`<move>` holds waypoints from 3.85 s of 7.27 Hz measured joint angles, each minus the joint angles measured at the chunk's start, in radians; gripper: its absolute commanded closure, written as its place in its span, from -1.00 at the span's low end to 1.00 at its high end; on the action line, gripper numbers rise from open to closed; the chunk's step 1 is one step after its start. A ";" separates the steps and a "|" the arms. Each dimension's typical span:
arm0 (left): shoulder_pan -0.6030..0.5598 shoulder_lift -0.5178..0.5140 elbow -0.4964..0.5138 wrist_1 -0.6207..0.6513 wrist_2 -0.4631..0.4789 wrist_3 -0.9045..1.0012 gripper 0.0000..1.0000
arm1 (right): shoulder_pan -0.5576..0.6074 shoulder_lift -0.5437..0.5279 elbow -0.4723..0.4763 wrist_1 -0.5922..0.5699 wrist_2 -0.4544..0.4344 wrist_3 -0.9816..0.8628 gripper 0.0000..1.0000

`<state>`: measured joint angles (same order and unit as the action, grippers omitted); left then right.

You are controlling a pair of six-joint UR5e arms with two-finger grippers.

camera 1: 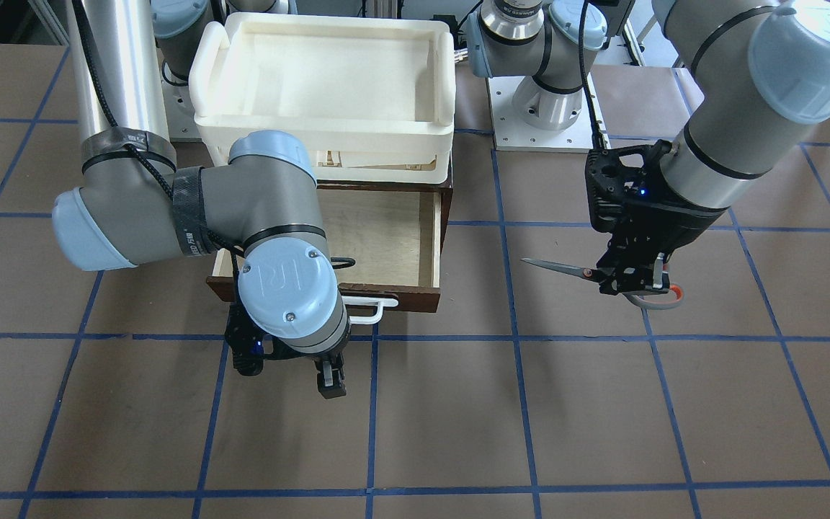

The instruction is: Place scissors in drawer with both arms

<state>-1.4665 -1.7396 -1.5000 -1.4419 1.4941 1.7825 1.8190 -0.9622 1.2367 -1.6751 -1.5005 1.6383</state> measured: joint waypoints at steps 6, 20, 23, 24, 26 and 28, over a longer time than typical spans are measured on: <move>0.000 0.000 0.000 0.000 0.000 -0.001 1.00 | -0.010 0.018 -0.019 0.000 -0.001 -0.019 -1.00; -0.444 -0.033 0.000 0.018 0.015 -0.481 1.00 | -0.162 -0.399 0.087 0.084 -0.109 -1.130 -1.00; -0.477 -0.099 0.001 0.093 0.012 -0.506 1.00 | -0.200 -0.465 0.096 0.084 -0.095 -1.376 -1.00; -0.489 -0.119 0.001 0.106 0.012 -0.518 1.00 | -0.215 -0.478 0.096 0.088 -0.089 -1.463 -1.00; -0.524 -0.147 0.001 0.127 0.011 -0.574 1.00 | -0.225 -0.495 0.096 0.124 -0.085 -1.526 -1.00; -0.557 -0.173 0.001 0.149 0.013 -0.626 1.00 | -0.227 -0.509 0.096 0.140 -0.081 -1.537 -1.00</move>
<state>-2.0233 -1.9127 -1.4992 -1.2926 1.5074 1.1562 1.5921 -1.4712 1.3330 -1.5349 -1.5815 0.1009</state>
